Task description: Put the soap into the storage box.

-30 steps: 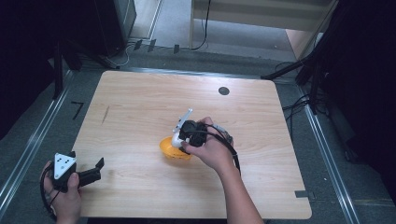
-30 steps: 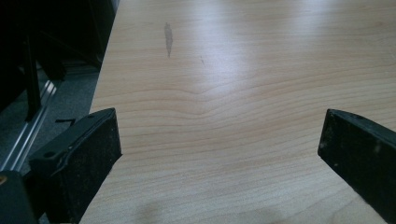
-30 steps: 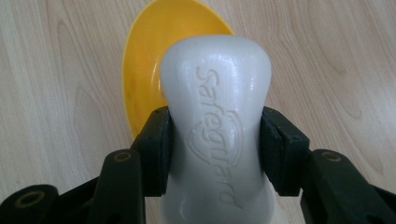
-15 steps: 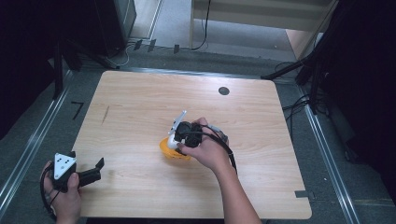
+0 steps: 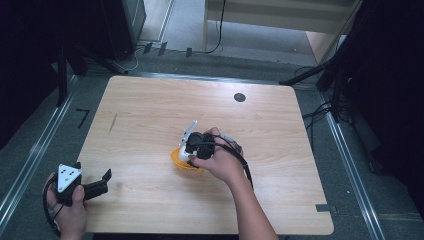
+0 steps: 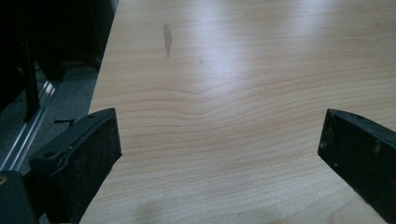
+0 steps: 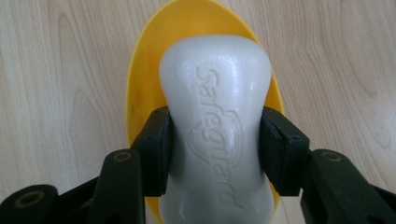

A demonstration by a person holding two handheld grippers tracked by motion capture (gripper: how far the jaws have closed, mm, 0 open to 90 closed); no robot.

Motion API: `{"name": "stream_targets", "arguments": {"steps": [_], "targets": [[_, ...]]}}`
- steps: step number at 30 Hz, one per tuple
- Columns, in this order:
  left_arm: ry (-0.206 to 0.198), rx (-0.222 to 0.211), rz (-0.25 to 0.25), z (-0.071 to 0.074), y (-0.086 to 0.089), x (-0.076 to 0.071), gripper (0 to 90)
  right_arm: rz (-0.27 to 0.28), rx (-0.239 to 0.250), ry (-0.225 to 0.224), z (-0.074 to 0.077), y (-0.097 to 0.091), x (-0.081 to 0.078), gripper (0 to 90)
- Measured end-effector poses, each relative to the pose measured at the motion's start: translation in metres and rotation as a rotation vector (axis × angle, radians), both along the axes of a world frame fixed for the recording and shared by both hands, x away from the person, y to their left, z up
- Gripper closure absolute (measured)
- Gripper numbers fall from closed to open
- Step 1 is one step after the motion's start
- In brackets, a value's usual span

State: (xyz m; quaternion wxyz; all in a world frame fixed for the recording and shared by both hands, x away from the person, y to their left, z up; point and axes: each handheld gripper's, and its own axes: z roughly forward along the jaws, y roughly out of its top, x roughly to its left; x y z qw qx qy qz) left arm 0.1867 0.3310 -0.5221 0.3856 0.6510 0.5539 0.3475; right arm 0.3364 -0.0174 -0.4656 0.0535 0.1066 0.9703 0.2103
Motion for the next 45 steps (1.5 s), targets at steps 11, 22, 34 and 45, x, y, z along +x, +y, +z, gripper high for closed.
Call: {"name": "stream_targets", "arguments": {"steps": [11, 22, 34, 45], "targets": [[0.001, 0.001, 0.001, 0.000, 0.000, 0.000, 0.0, 0.009, -0.005, 0.021, -0.007, 0.002, 0.001, 50.3], [0.002, -0.003, -0.004, 0.000, 0.001, 0.000, 0.0, -0.045, 0.059, 0.016, 0.005, -0.010, 0.002, 44.9], [0.003, 0.002, -0.004, 0.000, 0.000, 0.000, 0.0, -0.105, 0.108, -0.019, 0.014, -0.040, -0.001, 42.4], [0.006, 0.004, -0.004, 0.000, 0.000, 0.001, 0.0, -0.145, 0.127, -0.028, 0.016, -0.059, -0.004, 40.9]]}}
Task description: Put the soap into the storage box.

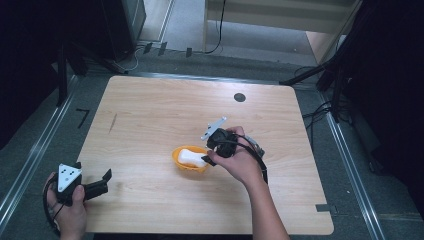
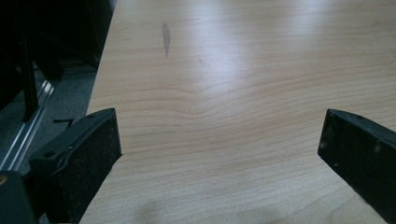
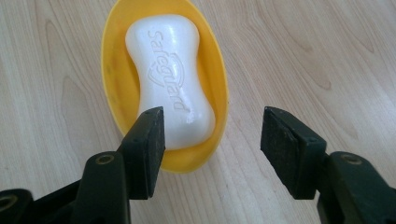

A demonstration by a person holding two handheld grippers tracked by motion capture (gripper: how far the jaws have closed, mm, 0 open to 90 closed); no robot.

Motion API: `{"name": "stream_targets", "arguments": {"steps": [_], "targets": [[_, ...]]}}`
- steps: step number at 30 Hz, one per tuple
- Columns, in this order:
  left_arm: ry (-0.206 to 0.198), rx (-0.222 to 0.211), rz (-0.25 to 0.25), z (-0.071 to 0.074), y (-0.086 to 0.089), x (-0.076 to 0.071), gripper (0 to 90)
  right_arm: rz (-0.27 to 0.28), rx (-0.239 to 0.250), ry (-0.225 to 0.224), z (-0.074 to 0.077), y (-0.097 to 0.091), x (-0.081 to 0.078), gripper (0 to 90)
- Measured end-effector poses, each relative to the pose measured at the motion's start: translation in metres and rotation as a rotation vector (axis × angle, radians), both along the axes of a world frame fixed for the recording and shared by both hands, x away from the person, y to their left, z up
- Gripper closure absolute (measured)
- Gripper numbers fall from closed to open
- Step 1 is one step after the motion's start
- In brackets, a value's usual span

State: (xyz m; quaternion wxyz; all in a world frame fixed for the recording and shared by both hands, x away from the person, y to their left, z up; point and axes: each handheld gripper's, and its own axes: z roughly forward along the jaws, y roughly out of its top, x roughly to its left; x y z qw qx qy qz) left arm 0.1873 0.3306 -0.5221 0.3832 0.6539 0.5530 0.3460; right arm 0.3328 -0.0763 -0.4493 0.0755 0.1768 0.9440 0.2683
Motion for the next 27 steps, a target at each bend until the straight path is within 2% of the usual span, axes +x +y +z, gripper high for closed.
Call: {"name": "stream_targets", "arguments": {"steps": [10, 16, 18, 22, 27], "targets": [[0.000, 0.005, -0.005, 0.000, 0.000, 0.000, 0.0, -0.027, 0.010, -0.001, -0.005, -0.015, -0.003, 35.9], [0.001, 0.008, -0.002, 0.000, -0.001, 0.000, 0.0, -0.067, 0.017, -0.004, -0.009, -0.027, -0.005, 30.3], [-0.002, 0.008, -0.003, 0.000, -0.001, 0.000, 0.0, -0.087, 0.029, 0.023, -0.010, -0.032, -0.007, 28.5], [-0.004, 0.015, -0.006, 0.000, -0.002, 0.000, 0.0, -0.119, 0.039, 0.001, -0.013, -0.042, -0.009, 23.5], [-0.008, 0.014, -0.012, 0.000, -0.002, 0.000, 0.0, -0.165, 0.057, -0.001, -0.016, -0.055, -0.012, 19.2]]}}
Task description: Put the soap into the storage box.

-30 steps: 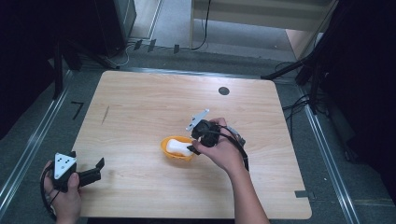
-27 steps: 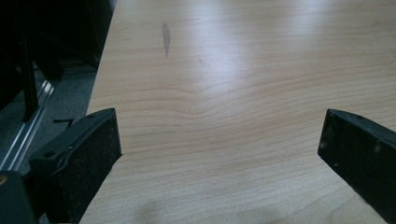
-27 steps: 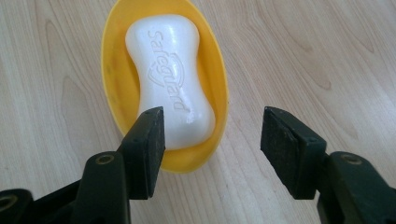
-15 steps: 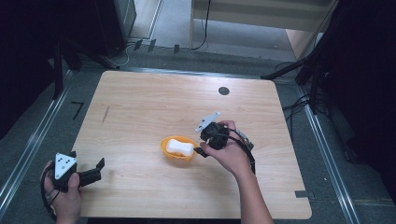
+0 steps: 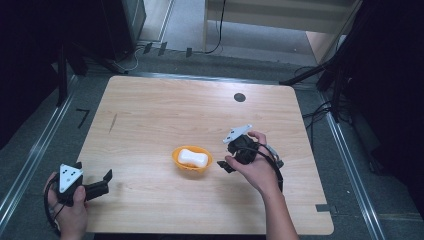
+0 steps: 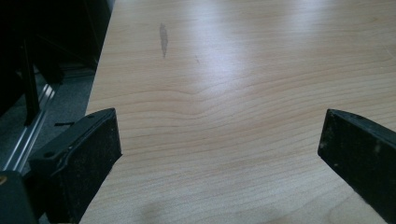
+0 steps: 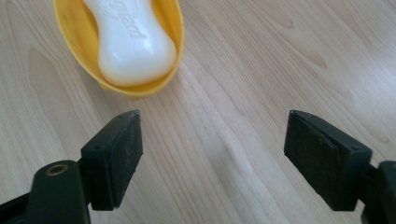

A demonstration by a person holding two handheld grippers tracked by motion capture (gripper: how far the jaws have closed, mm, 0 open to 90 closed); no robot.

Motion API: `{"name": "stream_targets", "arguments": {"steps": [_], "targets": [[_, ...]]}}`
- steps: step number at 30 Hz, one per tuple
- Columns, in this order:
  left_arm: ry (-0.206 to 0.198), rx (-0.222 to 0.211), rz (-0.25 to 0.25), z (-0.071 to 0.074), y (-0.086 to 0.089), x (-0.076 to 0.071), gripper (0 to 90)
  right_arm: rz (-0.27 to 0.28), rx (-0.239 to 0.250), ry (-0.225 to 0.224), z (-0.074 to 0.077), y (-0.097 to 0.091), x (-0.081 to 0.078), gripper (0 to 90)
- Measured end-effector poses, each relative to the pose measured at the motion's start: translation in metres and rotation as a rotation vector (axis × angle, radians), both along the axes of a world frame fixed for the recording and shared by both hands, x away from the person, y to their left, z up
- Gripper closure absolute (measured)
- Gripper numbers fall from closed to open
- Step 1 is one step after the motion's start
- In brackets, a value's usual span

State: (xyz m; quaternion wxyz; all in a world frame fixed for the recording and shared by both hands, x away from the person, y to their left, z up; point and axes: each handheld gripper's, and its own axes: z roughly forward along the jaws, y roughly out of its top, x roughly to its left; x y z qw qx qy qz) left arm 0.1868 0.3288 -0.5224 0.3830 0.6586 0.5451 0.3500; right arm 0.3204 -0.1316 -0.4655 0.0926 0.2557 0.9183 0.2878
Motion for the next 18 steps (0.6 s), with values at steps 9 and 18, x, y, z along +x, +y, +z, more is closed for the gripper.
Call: {"name": "stream_targets", "arguments": {"steps": [9, 18], "targets": [[-0.010, 0.010, -0.012, 0.000, -0.001, -0.001, 0.0, -0.063, 0.032, -0.003, -0.008, -0.022, -0.007, 14.8], [-0.008, 0.018, -0.013, 0.000, -0.002, -0.001, 0.0, -0.097, 0.066, -0.008, -0.016, -0.043, -0.015, 13.8]]}}
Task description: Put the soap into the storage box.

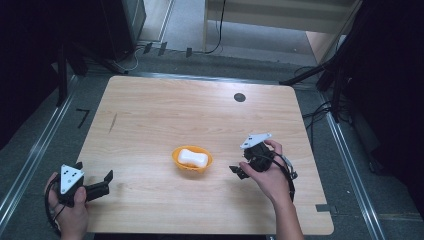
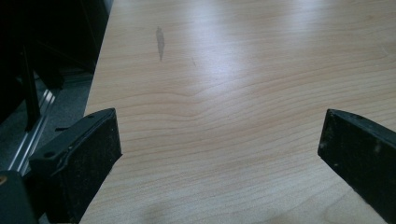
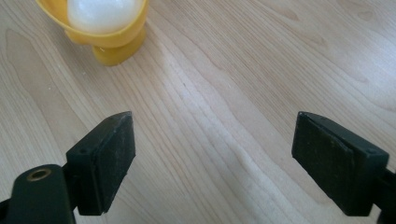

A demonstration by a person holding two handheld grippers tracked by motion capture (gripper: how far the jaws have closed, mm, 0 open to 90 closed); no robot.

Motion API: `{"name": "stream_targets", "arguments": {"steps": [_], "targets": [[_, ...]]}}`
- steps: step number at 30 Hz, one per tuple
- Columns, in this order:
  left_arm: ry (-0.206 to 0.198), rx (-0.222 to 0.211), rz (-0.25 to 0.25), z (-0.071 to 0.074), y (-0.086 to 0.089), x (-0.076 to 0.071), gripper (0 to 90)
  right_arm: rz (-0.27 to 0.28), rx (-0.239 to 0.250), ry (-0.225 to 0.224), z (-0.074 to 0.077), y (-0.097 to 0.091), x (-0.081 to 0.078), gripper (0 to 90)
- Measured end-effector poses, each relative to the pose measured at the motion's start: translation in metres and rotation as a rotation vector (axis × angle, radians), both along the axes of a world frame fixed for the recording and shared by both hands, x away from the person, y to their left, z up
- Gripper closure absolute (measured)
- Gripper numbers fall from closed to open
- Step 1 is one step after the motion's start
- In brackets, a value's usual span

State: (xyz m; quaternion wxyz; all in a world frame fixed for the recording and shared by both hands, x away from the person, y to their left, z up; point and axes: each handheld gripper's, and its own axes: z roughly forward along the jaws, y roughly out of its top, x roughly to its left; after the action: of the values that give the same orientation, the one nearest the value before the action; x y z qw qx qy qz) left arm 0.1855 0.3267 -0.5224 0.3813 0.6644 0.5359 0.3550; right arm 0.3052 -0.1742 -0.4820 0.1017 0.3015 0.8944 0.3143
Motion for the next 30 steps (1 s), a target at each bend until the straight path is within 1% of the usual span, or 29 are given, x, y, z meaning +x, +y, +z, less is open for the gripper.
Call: {"name": "stream_targets", "arguments": {"steps": [2, 4, 5, 6, 13, 18, 21, 22, 23, 26, 27, 28, 29, 30], "targets": [[0.006, 0.003, 0.001, 0.000, 0.000, 0.001, 0.0, -0.009, 0.014, -0.002, -0.004, -0.008, -0.004, 13.9], [0.013, 0.002, 0.002, 0.000, 0.000, 0.001, 0.0, -0.010, 0.015, -0.006, -0.004, -0.009, -0.004, 13.9], [0.012, -0.003, 0.004, 0.000, 0.001, 0.001, 0.0, -0.021, 0.027, -0.009, -0.007, -0.015, -0.007, 13.9], [0.012, -0.003, 0.004, 0.000, 0.001, 0.001, 0.0, -0.021, 0.027, -0.009, -0.007, -0.015, -0.007, 13.9], [0.015, -0.001, 0.010, 0.000, 0.000, 0.001, 0.0, -0.048, 0.059, -0.008, -0.017, -0.033, -0.012, 13.8], [0.015, -0.005, 0.016, 0.000, 0.001, 0.002, 0.0, -0.057, 0.078, -0.017, -0.023, -0.043, -0.018, 13.7], [0.017, -0.007, 0.014, 0.000, 0.001, 0.002, 0.0, -0.061, 0.084, -0.019, -0.024, -0.046, -0.019, 13.6], [0.016, -0.007, 0.015, 0.000, 0.001, 0.002, 0.0, -0.070, 0.099, -0.029, -0.024, -0.052, -0.022, 13.5], [0.017, -0.007, 0.015, 0.000, 0.001, 0.002, 0.0, -0.070, 0.099, -0.029, -0.024, -0.052, -0.022, 13.5], [0.021, -0.007, 0.015, 0.000, 0.001, 0.002, 0.0, -0.086, 0.097, -0.029, -0.025, -0.058, -0.024, 13.4], [0.025, -0.009, 0.013, 0.000, 0.001, 0.003, 0.0, -0.099, 0.105, -0.028, -0.026, -0.063, -0.026, 13.3], [0.025, -0.009, 0.013, 0.000, 0.001, 0.003, 0.0, -0.099, 0.105, -0.028, -0.026, -0.063, -0.026, 13.3], [0.026, -0.013, 0.013, 0.000, 0.002, 0.003, 0.0, -0.101, 0.107, -0.034, -0.026, -0.065, -0.026, 13.3], [0.026, -0.016, 0.014, 0.000, 0.002, 0.003, 0.0, -0.114, 0.112, -0.040, -0.028, -0.070, -0.028, 13.3]]}}
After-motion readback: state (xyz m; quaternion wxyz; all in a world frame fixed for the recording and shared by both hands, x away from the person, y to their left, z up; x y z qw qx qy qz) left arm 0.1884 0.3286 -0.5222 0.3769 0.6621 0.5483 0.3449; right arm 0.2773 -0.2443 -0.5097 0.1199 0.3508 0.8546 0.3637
